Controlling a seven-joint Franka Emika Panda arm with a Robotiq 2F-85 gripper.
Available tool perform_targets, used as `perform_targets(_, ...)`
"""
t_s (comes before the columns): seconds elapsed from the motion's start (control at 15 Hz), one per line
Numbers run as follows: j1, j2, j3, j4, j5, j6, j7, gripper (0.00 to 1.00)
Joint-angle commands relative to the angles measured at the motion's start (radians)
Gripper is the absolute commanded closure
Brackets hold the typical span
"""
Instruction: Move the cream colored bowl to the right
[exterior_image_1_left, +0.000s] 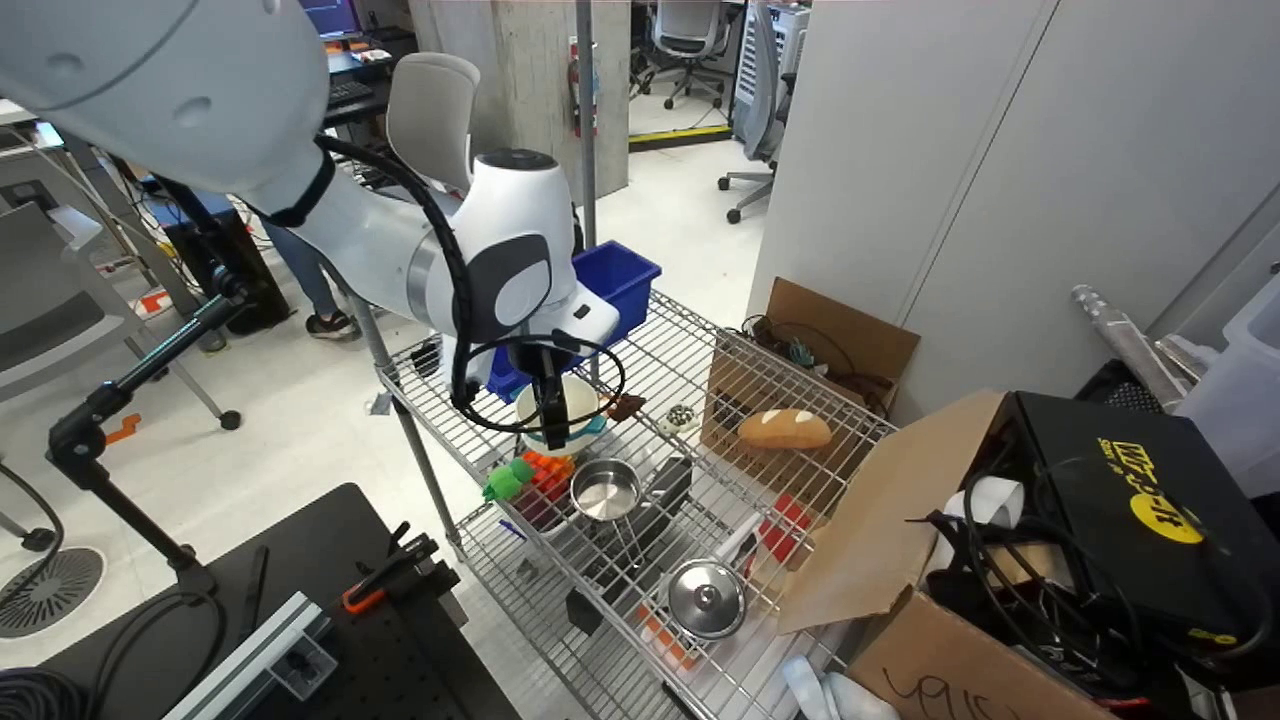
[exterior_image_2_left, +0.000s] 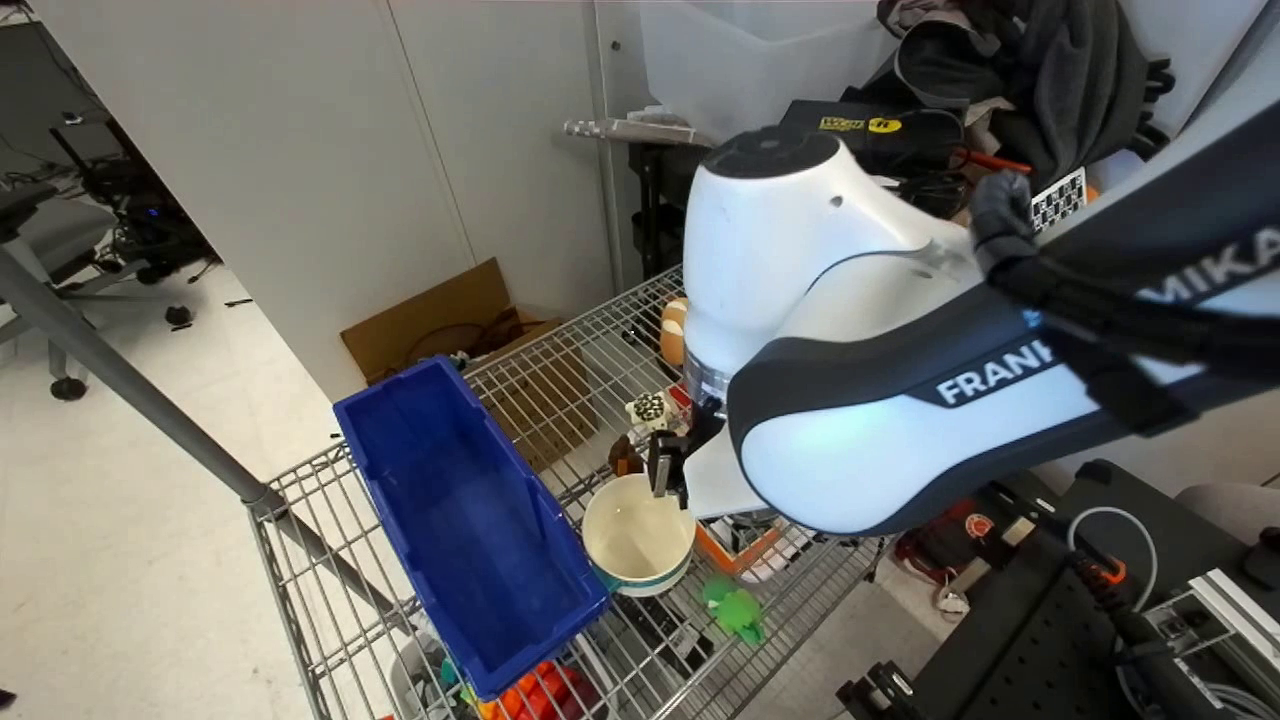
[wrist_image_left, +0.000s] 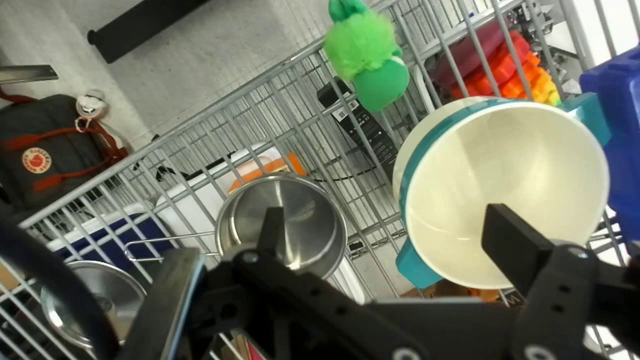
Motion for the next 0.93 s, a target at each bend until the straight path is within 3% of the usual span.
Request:
perform_targets(0.0, 0.070, 0.082, -0.061, 0.070, -0.024, -0.002, 0.011, 0.00)
perform_targets(0.47, 0.126, 0.170, -0.127, 0.128, -0.058, -0.013, -0.021, 0.00)
perform_targets(0.87, 0.108, 0.205, -0.102, 0.155, -0.023, 0.021, -0.083, 0.00)
